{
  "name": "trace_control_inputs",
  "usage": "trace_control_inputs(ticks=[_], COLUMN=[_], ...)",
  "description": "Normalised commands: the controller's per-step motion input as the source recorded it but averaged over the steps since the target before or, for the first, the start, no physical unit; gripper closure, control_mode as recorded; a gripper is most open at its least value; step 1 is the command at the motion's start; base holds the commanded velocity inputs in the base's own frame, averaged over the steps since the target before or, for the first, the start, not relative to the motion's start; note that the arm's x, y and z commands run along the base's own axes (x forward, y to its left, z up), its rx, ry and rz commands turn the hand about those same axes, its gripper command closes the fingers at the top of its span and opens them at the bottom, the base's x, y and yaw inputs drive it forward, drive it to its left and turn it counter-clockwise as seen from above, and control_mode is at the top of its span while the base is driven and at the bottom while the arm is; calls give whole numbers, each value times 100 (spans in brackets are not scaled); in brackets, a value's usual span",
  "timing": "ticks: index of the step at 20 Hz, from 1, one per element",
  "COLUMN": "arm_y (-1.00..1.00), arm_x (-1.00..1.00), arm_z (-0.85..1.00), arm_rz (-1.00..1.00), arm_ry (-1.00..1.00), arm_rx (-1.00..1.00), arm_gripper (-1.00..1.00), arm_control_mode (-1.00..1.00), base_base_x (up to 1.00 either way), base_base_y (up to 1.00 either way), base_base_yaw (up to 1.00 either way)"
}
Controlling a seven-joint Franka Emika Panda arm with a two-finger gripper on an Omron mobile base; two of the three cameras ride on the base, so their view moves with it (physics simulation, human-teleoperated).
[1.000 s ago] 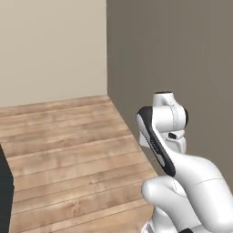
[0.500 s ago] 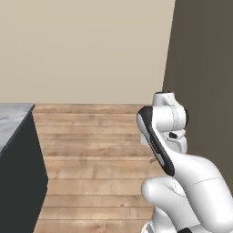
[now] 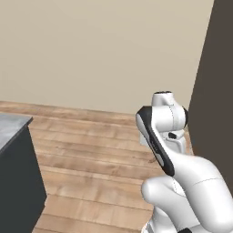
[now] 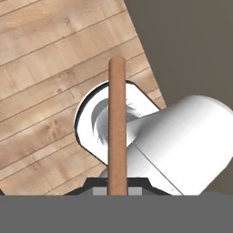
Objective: Take a straw from the drawer in front and place it inside the glass cup on the dining counter.
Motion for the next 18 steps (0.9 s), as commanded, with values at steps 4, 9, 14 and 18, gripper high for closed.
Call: trace_control_inputs(ticks=[4, 9, 14, 18], arm_y=[0, 0, 0, 0], arm_x=[0, 0, 0, 0], arm_z=[0, 0, 0, 0], arm_rz=[0, 0, 0, 0], arm_ry=[0, 0, 0, 0], arm_rx=[0, 0, 0, 0], arm_gripper=[100, 100, 100, 100], arm_control_mode=[100, 100, 100, 100], base_base_x=[100, 100, 100, 100], base_base_y=[-67, -62, -56, -62], base_base_yaw=[32, 43, 50, 48])
